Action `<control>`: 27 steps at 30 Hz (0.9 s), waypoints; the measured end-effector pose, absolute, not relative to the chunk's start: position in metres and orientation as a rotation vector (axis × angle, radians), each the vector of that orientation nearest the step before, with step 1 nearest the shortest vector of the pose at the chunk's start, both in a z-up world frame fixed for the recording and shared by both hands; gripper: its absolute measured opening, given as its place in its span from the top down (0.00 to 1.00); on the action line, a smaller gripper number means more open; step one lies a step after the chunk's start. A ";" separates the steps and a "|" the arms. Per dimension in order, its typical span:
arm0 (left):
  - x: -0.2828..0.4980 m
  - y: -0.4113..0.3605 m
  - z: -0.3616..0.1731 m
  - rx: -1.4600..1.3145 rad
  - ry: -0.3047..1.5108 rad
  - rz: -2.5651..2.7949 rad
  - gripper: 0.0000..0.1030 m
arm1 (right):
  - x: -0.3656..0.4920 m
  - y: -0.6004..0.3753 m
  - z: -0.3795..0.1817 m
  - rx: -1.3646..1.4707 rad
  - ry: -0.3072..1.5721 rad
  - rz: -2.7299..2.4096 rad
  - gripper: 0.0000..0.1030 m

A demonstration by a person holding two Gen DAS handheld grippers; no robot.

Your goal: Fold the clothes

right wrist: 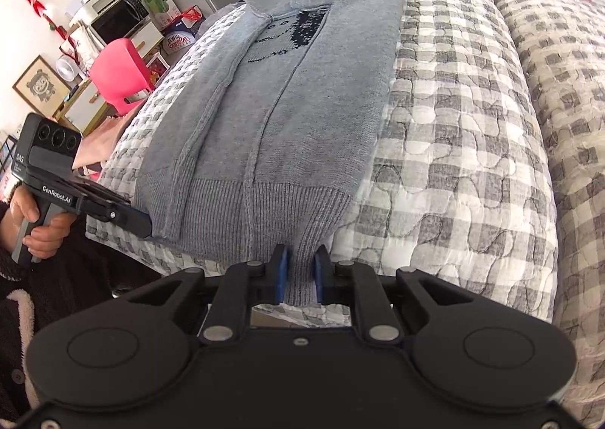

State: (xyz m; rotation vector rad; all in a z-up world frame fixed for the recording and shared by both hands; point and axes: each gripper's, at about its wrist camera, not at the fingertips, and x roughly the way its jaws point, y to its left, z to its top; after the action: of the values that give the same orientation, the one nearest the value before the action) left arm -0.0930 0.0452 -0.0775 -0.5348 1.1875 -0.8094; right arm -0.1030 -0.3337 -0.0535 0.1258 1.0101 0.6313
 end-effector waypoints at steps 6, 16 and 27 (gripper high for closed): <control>-0.099 0.043 -0.065 -0.509 1.113 -0.808 1.00 | -0.107 -0.339 -0.041 0.163 0.950 0.672 0.91; -0.068 0.074 -0.032 -0.719 0.960 -0.771 1.00 | -0.063 -0.358 -0.023 0.456 0.864 0.674 0.92; 0.003 0.082 -0.037 -0.765 0.959 -0.636 1.00 | 0.022 -0.354 -0.039 0.642 0.902 0.502 0.91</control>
State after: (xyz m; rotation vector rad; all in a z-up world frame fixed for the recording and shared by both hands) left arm 0.0026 0.0823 -0.0369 -0.7647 0.9586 -0.6362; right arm 0.0218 -0.3539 -0.0389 0.6423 0.9020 0.5018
